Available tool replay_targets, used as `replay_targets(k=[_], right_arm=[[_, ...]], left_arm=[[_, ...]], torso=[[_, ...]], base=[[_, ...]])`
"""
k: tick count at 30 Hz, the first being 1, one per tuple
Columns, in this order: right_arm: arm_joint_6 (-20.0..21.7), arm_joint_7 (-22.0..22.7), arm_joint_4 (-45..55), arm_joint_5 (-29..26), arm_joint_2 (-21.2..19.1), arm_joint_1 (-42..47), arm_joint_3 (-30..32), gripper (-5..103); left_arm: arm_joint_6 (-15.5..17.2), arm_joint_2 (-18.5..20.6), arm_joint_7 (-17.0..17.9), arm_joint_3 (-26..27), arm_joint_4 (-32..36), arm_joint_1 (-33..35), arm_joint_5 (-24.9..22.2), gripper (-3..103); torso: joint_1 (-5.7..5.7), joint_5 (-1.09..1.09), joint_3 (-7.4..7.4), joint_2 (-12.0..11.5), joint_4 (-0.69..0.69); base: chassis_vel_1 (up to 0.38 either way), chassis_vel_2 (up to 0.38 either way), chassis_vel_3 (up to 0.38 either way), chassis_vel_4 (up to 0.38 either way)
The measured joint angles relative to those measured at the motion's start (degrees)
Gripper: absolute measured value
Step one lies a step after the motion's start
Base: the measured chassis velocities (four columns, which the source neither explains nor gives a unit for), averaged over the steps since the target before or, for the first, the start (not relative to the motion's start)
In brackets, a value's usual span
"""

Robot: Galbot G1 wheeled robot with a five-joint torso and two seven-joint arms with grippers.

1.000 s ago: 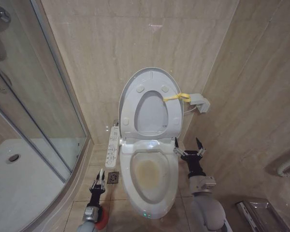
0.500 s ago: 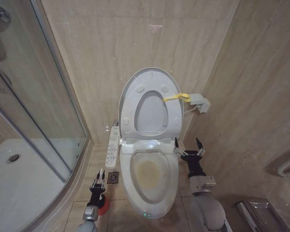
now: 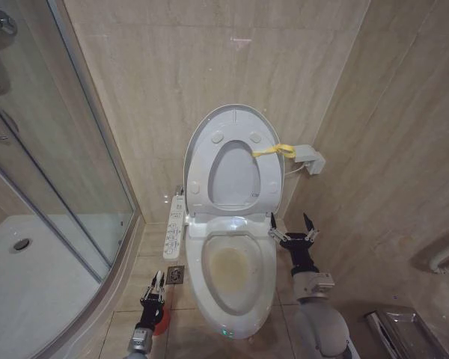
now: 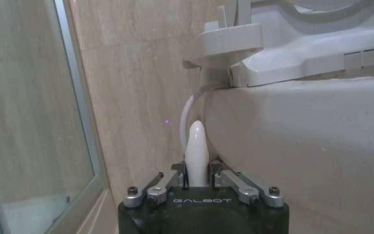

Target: Open the toilet lid, clean the toilet bowl with a toilet brush, close the toilet lid, and flush.

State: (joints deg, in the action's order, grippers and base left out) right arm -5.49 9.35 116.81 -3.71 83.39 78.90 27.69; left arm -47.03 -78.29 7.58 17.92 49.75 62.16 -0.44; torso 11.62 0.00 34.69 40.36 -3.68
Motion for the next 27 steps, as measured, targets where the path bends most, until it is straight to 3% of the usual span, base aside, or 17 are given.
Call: replay_targets(k=[13, 14, 21, 22, 27], right_arm=[[0.0, 0.0, 0.0, 0.0, 0.0, 0.0, 0.0, 100], [0.0, 0.0, 0.0, 0.0, 0.0, 0.0, 0.0, 100], [0.0, 0.0, 0.0, 0.0, 0.0, 0.0, 0.0, 100], [0.0, 0.0, 0.0, 0.0, 0.0, 0.0, 0.0, 100], [0.0, 0.0, 0.0, 0.0, 0.0, 0.0, 0.0, 100]], left_arm=[[0.2, -0.7, 4.1, 0.0, 5.0, 4.8, 1.4, 21], [0.3, -0.8, 4.2, 0.2, 5.7, 5.4, 1.5, 37], [0.8, -1.5, 4.0, 1.9, 11.1, 10.0, 3.3, 37], [1.1, -1.6, 4.0, 2.2, 12.6, 11.1, 3.4, 65], [1.2, -2.1, 4.6, 3.3, 15.8, 13.8, 4.6, 65]], torso=[[0.0, 0.0, 0.0, 0.0, 0.01], [0.0, 0.0, 0.0, 0.0, 0.01], [0.0, 0.0, 0.0, 0.0, 0.01], [0.0, 0.0, 0.0, 0.0, 0.01], [0.0, 0.0, 0.0, 0.0, 0.01]], base=[[0.0, 0.0, 0.0, 0.0], [0.0, 0.0, 0.0, 0.0], [0.0, 0.0, 0.0, 0.0], [0.0, 0.0, 0.0, 0.0], [0.0, 0.0, 0.0, 0.0]])
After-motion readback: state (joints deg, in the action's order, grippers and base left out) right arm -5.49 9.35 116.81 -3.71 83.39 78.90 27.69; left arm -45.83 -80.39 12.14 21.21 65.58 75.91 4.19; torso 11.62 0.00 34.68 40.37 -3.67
